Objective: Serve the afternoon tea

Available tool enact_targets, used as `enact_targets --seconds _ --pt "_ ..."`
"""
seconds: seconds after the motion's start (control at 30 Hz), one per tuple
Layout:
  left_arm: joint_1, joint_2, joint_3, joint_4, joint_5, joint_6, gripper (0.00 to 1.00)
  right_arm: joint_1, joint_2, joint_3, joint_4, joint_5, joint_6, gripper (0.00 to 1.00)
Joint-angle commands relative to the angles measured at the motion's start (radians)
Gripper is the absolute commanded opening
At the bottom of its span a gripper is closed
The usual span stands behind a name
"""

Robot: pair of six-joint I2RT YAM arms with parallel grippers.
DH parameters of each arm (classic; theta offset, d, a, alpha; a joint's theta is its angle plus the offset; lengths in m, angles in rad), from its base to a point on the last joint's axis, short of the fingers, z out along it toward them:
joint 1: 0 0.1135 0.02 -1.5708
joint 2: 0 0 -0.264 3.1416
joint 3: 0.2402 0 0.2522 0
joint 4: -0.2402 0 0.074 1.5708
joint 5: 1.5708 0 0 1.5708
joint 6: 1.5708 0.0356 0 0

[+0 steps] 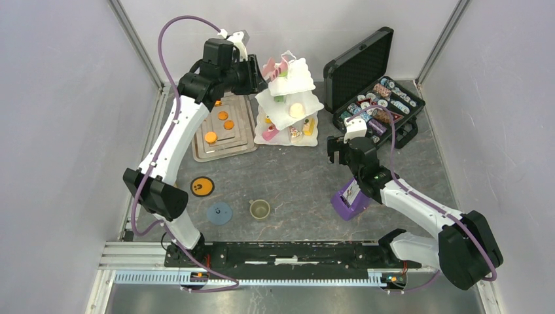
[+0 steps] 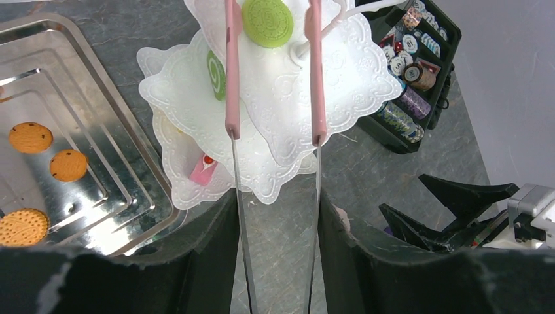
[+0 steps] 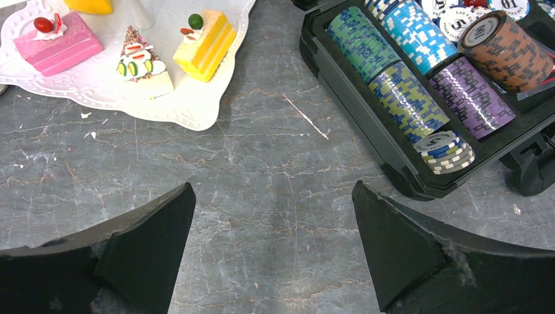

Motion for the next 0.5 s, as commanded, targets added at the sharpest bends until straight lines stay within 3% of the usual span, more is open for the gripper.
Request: enact_targets --seconds 0.0,0.27,0.37,0.47 --pt "-0.005 -0.044 0.046 0.017 -0.059 -0.01 0.5 0.003 -0.004 0.032 0.027 0.008 0.0 0.98" --pt "0.013 -0.187 0.037 0.032 -0.263 0.043 0.49 0.003 0.002 0.032 0.031 -0.005 0.004 0.98" --pt "0.04 -0.231 0.05 -0.051 -0.431 0.078 0.5 0.003 0.0 0.034 0.026 -0.007 0.005 0.98" --pt "0.127 -0.286 -0.039 -0.161 -0.477 0.093 0.5 0.003 -0.007 0.033 0.026 -0.011 0.005 0.98"
